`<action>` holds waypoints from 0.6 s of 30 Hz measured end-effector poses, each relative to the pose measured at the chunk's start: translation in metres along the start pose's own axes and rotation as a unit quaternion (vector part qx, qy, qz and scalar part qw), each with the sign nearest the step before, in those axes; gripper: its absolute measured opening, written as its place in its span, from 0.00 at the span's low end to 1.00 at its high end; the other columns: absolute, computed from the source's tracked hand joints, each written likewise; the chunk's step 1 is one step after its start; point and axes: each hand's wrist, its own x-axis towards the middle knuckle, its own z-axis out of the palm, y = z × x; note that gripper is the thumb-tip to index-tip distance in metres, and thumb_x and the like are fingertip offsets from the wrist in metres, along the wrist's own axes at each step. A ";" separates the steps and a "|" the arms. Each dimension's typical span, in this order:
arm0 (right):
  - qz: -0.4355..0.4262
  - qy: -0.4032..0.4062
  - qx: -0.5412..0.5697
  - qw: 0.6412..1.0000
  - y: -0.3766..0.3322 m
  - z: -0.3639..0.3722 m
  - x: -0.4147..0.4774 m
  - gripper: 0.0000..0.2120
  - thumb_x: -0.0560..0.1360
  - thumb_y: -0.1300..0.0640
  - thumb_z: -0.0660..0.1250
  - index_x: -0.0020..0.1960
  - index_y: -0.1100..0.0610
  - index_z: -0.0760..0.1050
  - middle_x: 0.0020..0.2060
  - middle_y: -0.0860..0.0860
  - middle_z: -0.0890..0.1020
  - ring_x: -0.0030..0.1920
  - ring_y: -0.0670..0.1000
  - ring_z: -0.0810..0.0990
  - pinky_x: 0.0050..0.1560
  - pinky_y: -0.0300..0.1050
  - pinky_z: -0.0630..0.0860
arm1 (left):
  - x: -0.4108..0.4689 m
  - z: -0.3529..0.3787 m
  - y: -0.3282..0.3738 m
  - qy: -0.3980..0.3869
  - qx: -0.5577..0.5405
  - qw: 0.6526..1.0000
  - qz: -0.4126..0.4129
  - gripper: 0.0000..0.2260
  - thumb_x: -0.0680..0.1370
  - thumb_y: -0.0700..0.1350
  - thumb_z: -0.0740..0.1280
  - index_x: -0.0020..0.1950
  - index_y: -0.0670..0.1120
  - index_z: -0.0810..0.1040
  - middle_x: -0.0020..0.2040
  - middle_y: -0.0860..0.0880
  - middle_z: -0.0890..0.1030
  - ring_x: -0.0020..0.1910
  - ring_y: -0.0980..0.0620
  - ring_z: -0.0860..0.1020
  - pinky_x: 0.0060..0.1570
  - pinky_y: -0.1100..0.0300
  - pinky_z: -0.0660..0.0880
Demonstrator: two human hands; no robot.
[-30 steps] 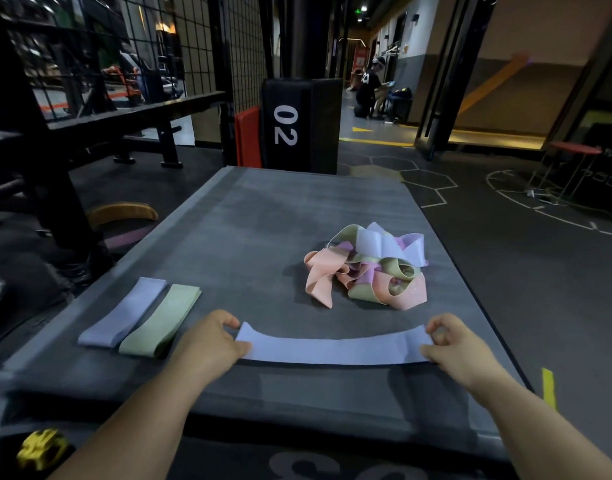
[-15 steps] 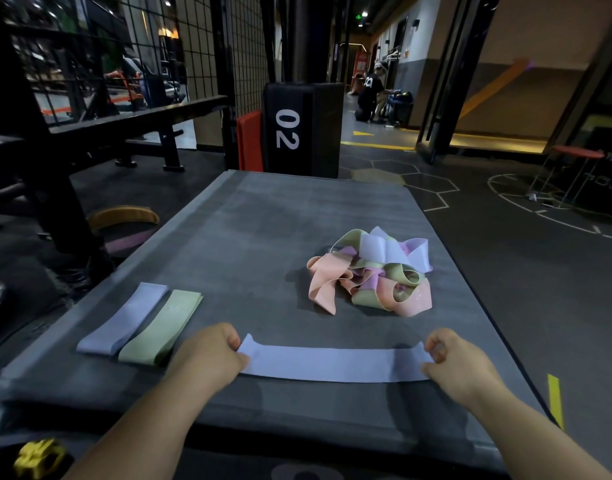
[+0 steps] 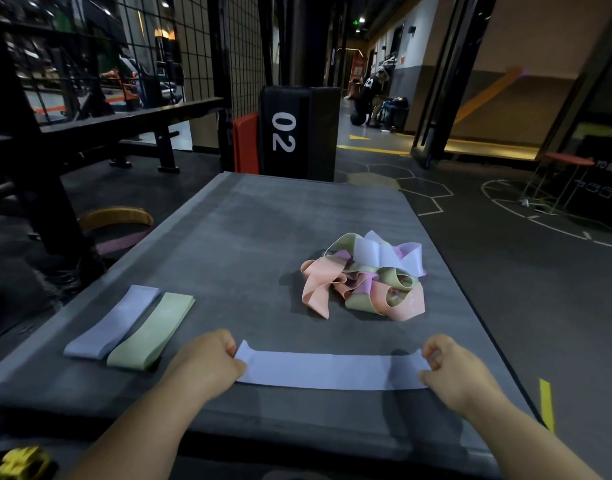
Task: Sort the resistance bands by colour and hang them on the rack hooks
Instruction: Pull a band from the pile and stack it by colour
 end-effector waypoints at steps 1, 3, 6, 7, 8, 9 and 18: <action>0.000 0.002 -0.007 1.000 0.000 0.000 0.000 0.10 0.74 0.57 0.67 0.51 0.49 0.68 0.42 0.44 0.75 0.45 0.50 0.77 0.45 0.45 0.75 | 0.000 0.000 0.001 0.002 0.003 1.000 0.003 0.08 0.73 0.51 0.66 0.39 0.50 0.69 0.38 0.54 0.76 0.38 0.54 0.74 0.33 0.61 0.66; 0.001 0.006 -0.027 1.000 -0.002 -0.001 -0.002 0.10 0.73 0.55 0.67 0.50 0.48 0.68 0.43 0.44 0.75 0.44 0.50 0.77 0.41 0.43 0.73 | -0.001 0.000 0.003 0.008 0.001 1.000 0.010 0.09 0.74 0.52 0.65 0.39 0.50 0.69 0.38 0.54 0.76 0.37 0.54 0.73 0.32 0.61 0.65; -0.004 0.026 -0.058 0.998 -0.004 -0.005 -0.005 0.10 0.72 0.53 0.68 0.49 0.46 0.68 0.47 0.46 0.74 0.46 0.50 0.76 0.41 0.43 0.71 | -0.002 0.000 0.009 0.015 -0.031 0.999 0.018 0.07 0.75 0.50 0.65 0.41 0.50 0.68 0.38 0.53 0.76 0.37 0.53 0.74 0.33 0.60 0.66; -0.017 0.035 -0.058 0.998 -0.004 -0.005 -0.006 0.10 0.72 0.54 0.68 0.49 0.46 0.68 0.47 0.46 0.74 0.46 0.50 0.76 0.42 0.43 0.72 | -0.002 0.001 0.011 0.019 -0.053 0.998 0.025 0.07 0.75 0.50 0.65 0.42 0.50 0.69 0.38 0.53 0.77 0.39 0.51 0.75 0.34 0.59 0.67; -0.034 0.041 -0.050 0.997 -0.006 -0.004 -0.007 0.09 0.72 0.54 0.68 0.48 0.45 0.69 0.46 0.45 0.74 0.45 0.48 0.75 0.42 0.42 0.71 | -0.002 0.001 0.015 0.024 -0.080 0.996 0.032 0.06 0.75 0.50 0.65 0.43 0.50 0.69 0.38 0.53 0.77 0.40 0.50 0.76 0.36 0.59 0.68; -0.053 0.042 -0.030 0.997 -0.009 -0.003 -0.008 0.09 0.73 0.55 0.68 0.47 0.44 0.70 0.44 0.43 0.75 0.45 0.47 0.75 0.42 0.41 0.71 | -0.003 0.002 0.019 0.030 -0.109 0.993 0.042 0.06 0.75 0.50 0.65 0.44 0.51 0.70 0.37 0.53 0.78 0.39 0.50 0.76 0.37 0.58 0.69; -0.183 -0.103 0.255 0.944 -0.061 0.030 -0.025 0.09 0.79 0.56 0.64 0.53 0.41 0.74 0.40 0.45 0.83 0.39 0.39 0.80 0.47 0.36 0.77 | -0.026 0.026 0.078 0.053 -0.118 0.970 0.205 0.11 0.73 0.54 0.69 0.51 0.57 0.69 0.33 0.58 0.76 0.36 0.57 0.74 0.36 0.60 0.69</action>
